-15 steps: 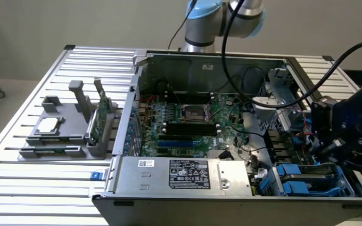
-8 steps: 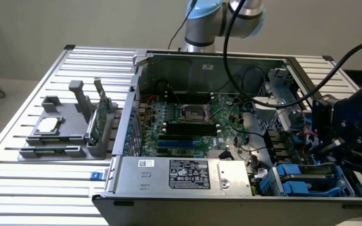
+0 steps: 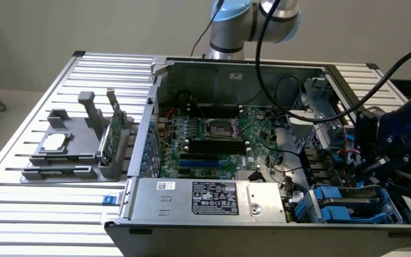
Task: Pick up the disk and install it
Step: 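Insert the first disk wire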
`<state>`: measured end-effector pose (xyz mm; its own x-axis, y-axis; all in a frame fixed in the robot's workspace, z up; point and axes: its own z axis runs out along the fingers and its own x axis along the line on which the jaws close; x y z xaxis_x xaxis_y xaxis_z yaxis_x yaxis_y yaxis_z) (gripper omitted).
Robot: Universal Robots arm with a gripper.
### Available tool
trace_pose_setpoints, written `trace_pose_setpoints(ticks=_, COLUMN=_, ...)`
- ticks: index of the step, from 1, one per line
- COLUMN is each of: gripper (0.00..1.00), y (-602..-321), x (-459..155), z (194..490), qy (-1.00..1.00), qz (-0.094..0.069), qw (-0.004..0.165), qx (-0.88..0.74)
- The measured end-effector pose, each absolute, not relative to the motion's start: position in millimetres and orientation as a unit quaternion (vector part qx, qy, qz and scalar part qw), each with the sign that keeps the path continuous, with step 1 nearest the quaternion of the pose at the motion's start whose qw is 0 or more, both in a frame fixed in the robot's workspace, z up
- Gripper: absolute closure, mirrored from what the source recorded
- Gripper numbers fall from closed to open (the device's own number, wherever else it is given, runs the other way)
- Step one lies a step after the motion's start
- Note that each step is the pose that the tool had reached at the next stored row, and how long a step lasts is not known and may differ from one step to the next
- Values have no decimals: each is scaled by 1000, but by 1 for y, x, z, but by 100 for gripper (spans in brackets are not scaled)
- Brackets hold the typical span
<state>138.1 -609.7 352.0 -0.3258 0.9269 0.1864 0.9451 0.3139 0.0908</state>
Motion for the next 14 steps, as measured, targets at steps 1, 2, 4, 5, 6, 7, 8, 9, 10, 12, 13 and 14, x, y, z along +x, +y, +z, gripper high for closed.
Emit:
trace_pose_setpoints(ticks=1, gripper=84, y=-610, x=138, z=352, qy=-806, qz=-92, qw=50, qx=-582)
trace_pose_setpoints(ticks=2, gripper=84, y=-610, x=138, z=352, qy=-803, qz=-92, qw=49, qx=-587)
trace_pose_setpoints(ticks=4, gripper=84, y=-610, x=138, z=352, qy=-796, qz=-91, qw=47, qx=-597)
trace_pose_setpoints(ticks=5, gripper=84, y=-610, x=138, z=352, qy=-792, qz=-90, qw=46, qx=-601)
trace_pose_setpoints(ticks=6, gripper=84, y=-610, x=138, z=352, qy=-789, qz=-90, qw=44, qx=-606)
trace_pose_setpoints(ticks=7, gripper=84, y=-610, x=138, z=352, qy=-786, qz=-89, qw=43, qx=-611)
trace_pose_setpoints(ticks=8, gripper=84, y=-610, x=138, z=352, qy=-783, qz=-87, qw=41, qx=-615)
trace_pose_setpoints(ticks=9, gripper=84, y=-610, x=138, z=352, qy=-780, qz=-86, qw=39, qx=-619)
trace_pose_setpoints(ticks=10, gripper=84, y=-610, x=138, z=352, qy=-777, qz=-84, qw=38, qx=-623)
trace_pose_setpoints(ticks=12, gripper=84, y=-610, x=138, z=352, qy=-771, qz=-81, qw=34, qx=-631)
trace_pose_setpoints(ticks=13, gripper=84, y=-610, x=138, z=352, qy=-768, qz=-79, qw=32, qx=-634)
trace_pose_setpoints(ticks=14, gripper=84, y=-610, x=138, z=352, qy=-765, qz=-77, qw=30, qx=-638)
